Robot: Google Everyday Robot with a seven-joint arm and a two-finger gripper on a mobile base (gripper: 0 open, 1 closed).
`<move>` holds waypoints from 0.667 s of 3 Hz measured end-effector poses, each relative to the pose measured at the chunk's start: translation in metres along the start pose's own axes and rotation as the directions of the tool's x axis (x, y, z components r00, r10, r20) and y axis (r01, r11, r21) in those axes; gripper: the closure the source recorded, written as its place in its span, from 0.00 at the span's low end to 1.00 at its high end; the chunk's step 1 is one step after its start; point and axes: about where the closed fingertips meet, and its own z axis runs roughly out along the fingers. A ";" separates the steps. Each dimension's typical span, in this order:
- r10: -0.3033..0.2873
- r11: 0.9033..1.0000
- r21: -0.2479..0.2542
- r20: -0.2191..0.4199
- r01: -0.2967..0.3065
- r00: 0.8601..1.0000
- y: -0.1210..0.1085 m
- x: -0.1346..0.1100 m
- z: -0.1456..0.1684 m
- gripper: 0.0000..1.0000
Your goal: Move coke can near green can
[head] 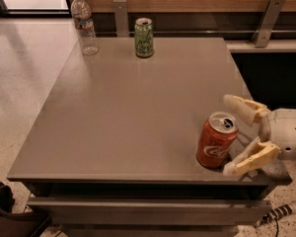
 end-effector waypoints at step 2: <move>-0.004 1.000 -0.005 -0.008 0.004 1.000 0.001 0.007 0.008 0.46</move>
Offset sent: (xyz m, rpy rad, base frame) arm 0.0012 0.0034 -0.0075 -0.0064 0.0005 0.0004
